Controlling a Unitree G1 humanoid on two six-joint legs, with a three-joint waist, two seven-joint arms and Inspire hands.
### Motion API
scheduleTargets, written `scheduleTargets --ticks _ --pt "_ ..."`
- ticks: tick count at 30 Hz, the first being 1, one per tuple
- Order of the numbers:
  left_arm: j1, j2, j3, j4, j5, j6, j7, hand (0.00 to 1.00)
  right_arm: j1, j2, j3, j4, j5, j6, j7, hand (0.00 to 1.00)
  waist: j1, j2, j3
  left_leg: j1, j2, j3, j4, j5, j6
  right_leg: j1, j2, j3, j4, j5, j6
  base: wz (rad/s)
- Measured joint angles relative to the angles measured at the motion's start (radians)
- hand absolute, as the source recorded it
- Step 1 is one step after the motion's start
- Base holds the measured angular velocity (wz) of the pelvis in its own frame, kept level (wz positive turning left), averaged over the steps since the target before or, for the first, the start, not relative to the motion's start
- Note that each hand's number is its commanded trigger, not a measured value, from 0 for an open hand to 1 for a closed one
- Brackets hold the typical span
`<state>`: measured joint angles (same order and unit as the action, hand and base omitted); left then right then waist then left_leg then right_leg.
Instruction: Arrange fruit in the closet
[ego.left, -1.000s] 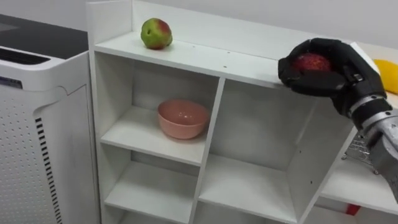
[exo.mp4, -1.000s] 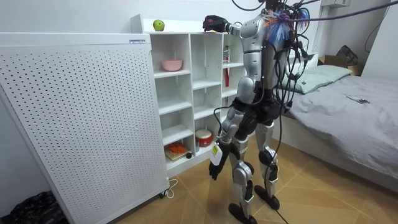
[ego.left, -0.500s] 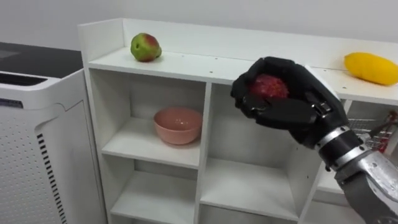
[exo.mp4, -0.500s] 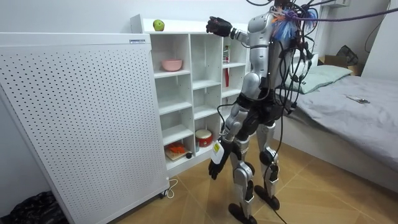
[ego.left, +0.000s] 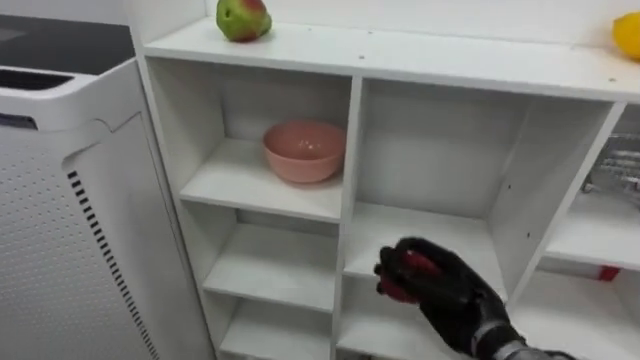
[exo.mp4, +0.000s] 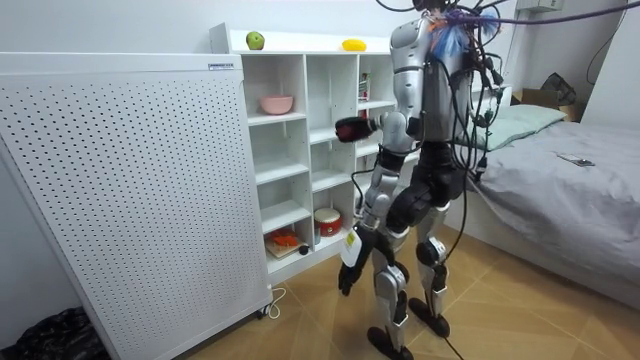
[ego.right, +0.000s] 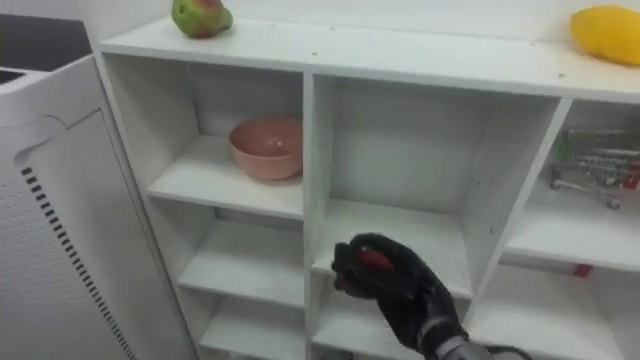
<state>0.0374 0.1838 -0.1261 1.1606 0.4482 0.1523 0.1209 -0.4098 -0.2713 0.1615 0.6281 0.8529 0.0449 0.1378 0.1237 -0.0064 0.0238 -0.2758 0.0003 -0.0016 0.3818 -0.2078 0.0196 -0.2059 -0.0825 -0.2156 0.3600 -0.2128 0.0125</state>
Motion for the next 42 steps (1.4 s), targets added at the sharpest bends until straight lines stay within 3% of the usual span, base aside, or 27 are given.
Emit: scheduleTargets --ticks 4,12,14,17,21,25,29,32,42 --pt "-0.014 -0.014 -0.017 0.007 -0.082 -0.003 0.007 0.0 -0.007 0.035 -0.034 0.162 0.194 -0.005 -0.042 1.0 0.01 0.002 0.0045 -0.071 -0.013 0.018 0.036 0.003 0.006 -0.098 -0.022 0.02 0.084 -0.021 0.001 -0.07" --pt "-0.019 -0.027 -0.087 -0.001 -0.183 -0.002 0.027 0.0 -0.03 0.039 -0.146 0.293 0.542 -0.009 -0.115 1.0 0.021 0.032 0.0249 -0.284 -0.016 0.032 0.131 0.003 0.015 -0.319 -0.03 0.049 0.197 -0.033 -0.005 0.0" --pt "-0.011 -0.033 -0.09 -0.01 -0.195 0.001 0.031 0.0 -0.064 0.038 -0.193 0.343 0.616 -0.011 -0.141 1.0 0.022 0.033 0.0244 -0.344 -0.03 0.038 0.158 0.007 0.02 -0.398 -0.052 0.061 0.256 -0.053 -0.004 0.09" --pt "-0.005 -0.04 -0.095 -0.027 -0.261 0.001 0.049 0.0 -0.121 0.035 -0.256 0.386 0.685 -0.014 -0.168 1.0 0.038 0.035 0.0238 -0.405 -0.033 0.058 0.186 0.007 0.022 -0.48 -0.055 0.091 0.308 -0.06 -0.004 -0.1" --pt "-0.004 -0.036 -0.096 -0.045 -0.339 0.001 0.066 0.0 -0.158 0.03 -0.294 0.386 0.769 -0.031 -0.194 1.0 0.044 0.037 0.0228 -0.463 -0.033 0.063 0.213 0.007 0.021 -0.538 -0.056 0.091 0.34 -0.065 -0.011 0.03" --pt "-0.003 -0.037 -0.102 -0.085 -0.347 0.0 0.069 0.0 -0.197 -0.004 -0.31 0.387 0.787 -0.032 -0.203 1.0 0.053 0.038 0.0226 -0.53 -0.032 0.072 0.268 0.006 0.021 -0.605 -0.075 0.083 0.402 -0.084 -0.02 0.09" --pt "0.0 -0.036 -0.11 -0.099 -0.358 0.0 0.072 0.0 -0.24 -0.014 -0.321 0.387 0.787 -0.034 -0.217 1.0 0.066 0.039 0.0221 -0.555 -0.03 0.084 0.28 0.003 0.021 -0.638 -0.076 0.092 0.421 -0.087 -0.023 -0.01" --pt "0.009 -0.036 -0.127 -0.136 -0.373 0.001 0.065 0.0 -0.273 -0.034 -0.321 0.387 0.787 -0.032 -0.227 1.0 0.081 0.049 0.0164 -0.584 -0.029 0.083 0.291 0.003 0.021 -0.661 -0.075 0.087 0.43 -0.088 -0.025 0.03" --pt "0.023 -0.036 -0.133 -0.157 -0.378 0.011 0.033 0.0 -0.338 -0.086 -0.323 0.387 0.777 -0.031 -0.229 1.0 0.108 0.06 0.0154 -0.61 -0.03 0.083 0.311 0.0 0.023 -0.69 -0.094 0.077 0.454 -0.093 -0.028 0.04"
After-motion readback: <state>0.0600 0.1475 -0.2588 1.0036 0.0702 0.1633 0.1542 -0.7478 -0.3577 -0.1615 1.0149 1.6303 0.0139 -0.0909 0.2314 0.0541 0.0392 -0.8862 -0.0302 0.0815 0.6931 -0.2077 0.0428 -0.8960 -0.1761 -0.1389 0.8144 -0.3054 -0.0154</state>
